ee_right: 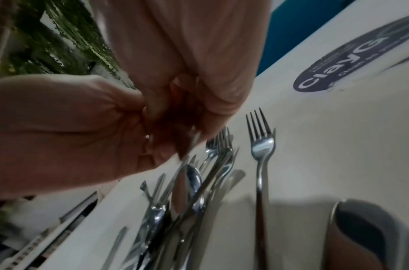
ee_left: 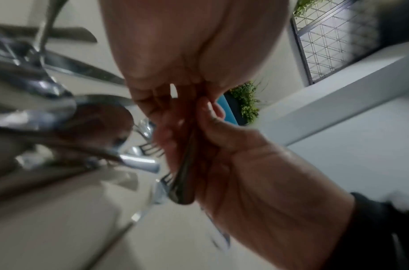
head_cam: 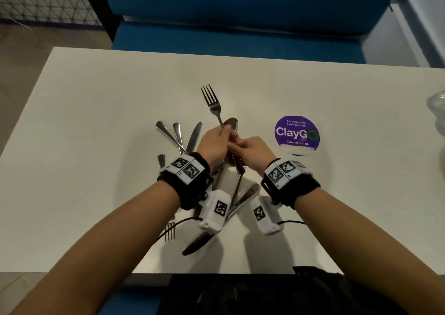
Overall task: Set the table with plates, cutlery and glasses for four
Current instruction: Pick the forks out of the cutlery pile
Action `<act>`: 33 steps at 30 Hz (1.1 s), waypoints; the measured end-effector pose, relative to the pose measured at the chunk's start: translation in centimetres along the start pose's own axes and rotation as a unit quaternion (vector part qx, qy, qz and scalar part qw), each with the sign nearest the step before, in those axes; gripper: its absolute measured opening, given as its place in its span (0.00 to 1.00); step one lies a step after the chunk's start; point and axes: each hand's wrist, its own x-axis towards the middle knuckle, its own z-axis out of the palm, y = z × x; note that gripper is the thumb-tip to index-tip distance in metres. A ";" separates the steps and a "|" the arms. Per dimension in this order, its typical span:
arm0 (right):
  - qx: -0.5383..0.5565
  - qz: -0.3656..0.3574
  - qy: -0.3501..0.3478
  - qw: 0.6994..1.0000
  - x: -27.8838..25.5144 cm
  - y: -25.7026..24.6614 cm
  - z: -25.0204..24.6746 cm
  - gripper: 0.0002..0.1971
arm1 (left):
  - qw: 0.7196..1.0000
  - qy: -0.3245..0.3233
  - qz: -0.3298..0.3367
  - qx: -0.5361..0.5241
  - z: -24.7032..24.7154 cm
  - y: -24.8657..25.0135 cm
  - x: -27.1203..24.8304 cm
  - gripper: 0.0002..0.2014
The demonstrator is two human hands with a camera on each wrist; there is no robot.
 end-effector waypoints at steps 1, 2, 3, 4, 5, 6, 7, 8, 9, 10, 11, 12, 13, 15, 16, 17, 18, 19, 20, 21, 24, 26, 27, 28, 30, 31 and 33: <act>-0.079 0.009 0.015 0.997 0.1 0.2 0.2 0.22 | 1.000 0.002 -0.008 0.019 -0.6 -0.3 0.3 0.19; -0.145 0.031 0.050 0.988 0.2 0.4 0.1 0.26 | 0.999 0.002 -0.019 0.032 -1.3 -0.7 0.5 0.20; -0.199 0.056 0.096 0.974 0.3 0.8 -0.1 0.28 | 0.999 -0.006 -0.034 0.031 -2.0 -0.9 0.6 0.19; -0.244 0.082 0.136 0.957 0.3 1.3 -0.4 0.28 | 0.999 -0.018 -0.050 0.013 -2.8 -1.2 0.7 0.19; -0.276 0.111 0.155 0.942 0.3 1.8 -0.3 0.26 | 0.997 -0.033 -0.070 -0.007 -3.4 -1.4 0.7 0.18; -0.299 0.140 0.155 0.931 0.1 2.3 0.0 0.24 | 0.996 -0.043 -0.081 -0.020 -4.0 -1.7 0.6 0.18; -0.309 0.168 0.145 0.925 0.1 2.7 0.6 0.24 | 0.995 -0.052 -0.085 -0.019 -4.4 -2.1 0.5 0.18; -0.305 0.187 0.138 0.923 0.0 3.1 1.3 0.23 | 0.995 -0.062 -0.083 -0.012 -4.8 -2.4 0.4 0.18; -0.293 0.201 0.139 0.924 0.1 3.4 1.8 0.20 | 0.994 -0.072 -0.079 -0.001 -5.0 -2.6 0.3 0.19; -0.278 0.209 0.144 0.927 0.2 3.5 2.2 0.18 | 0.994 -0.081 -0.075 0.006 -5.3 -2.7 0.1 0.19; -0.257 0.223 0.148 0.929 0.2 3.6 2.3 0.16 | 0.993 -0.093 -0.075 0.008 -5.5 -2.8 0.0 0.19; -0.231 0.232 0.151 0.933 0.2 3.8 2.2 0.15 | 0.992 -0.103 -0.077 0.001 -5.7 -2.9 0.0 0.18; -0.197 0.244 0.156 0.937 0.2 4.0 2.0 0.14 | 0.991 -0.112 -0.079 -0.007 -5.9 -2.9 -0.2 0.18; -0.128 0.245 0.185 0.943 -0.1 4.4 1.4 0.13 | 0.989 -0.125 -0.075 -0.018 -6.2 -2.8 -0.2 0.18; -0.073 0.229 0.217 0.946 -0.3 4.4 1.1 0.12 | 0.989 -0.129 -0.073 -0.021 -6.4 -2.8 -0.2 0.18; 0.005 0.207 0.257 0.944 -0.6 4.0 0.7 0.10 | 0.989 -0.131 -0.071 -0.022 -6.5 -2.8 -0.3 0.18; 0.094 0.174 0.298 0.934 -0.6 3.5 0.4 0.10 | 0.989 -0.131 -0.069 -0.020 -6.5 -2.8 -0.3 0.18; 0.160 0.136 0.326 0.922 -0.7 2.7 0.1 0.10 | 0.989 -0.131 -0.066 -0.018 -6.5 -2.9 -0.2 0.18; 0.198 0.097 0.336 0.916 -0.7 1.7 0.0 0.08 | 0.989 -0.131 -0.063 -0.015 -6.4 -3.0 -0.1 0.18; 0.222 0.064 0.326 0.917 -0.6 0.6 0.0 0.06 | 0.989 -0.133 -0.063 -0.015 -6.2 -3.0 0.0 0.18; 0.280 0.011 0.222 0.934 -0.7 -2.5 2.0 0.02 | 0.986 -0.143 -0.067 -0.046 -5.6 -2.9 0.0 0.18; 0.284 0.016 0.170 0.943 -0.6 -3.3 4.0 0.04 | 0.985 -0.144 -0.067 -0.063 -5.3 -2.8 -0.2 0.18; 0.261 0.021 0.169 0.950 -0.4 -3.3 4.7 0.05 | 0.986 -0.140 -0.069 -0.065 -5.2 -2.8 -0.4 0.19; 0.226 0.025 0.174 0.958 -0.4 -3.2 5.1 0.06 | 0.986 -0.133 -0.072 -0.065 -5.2 -2.9 -0.4 0.20; 0.147 0.031 0.185 0.971 -0.5 -2.5 5.0 0.07 | 0.989 -0.124 -0.068 -0.050 -5.5 -3.3 -0.4 0.20; 0.107 0.038 0.192 0.975 -0.6 -1.9 4.7 0.07 | 0.989 -0.125 -0.063 -0.035 -5.7 -3.5 -0.3 0.20; 0.017 0.074 0.198 0.977 -1.2 -0.4 4.1 0.06 | 0.989 -0.133 -0.056 -0.010 -6.0 -4.0 -0.2 0.21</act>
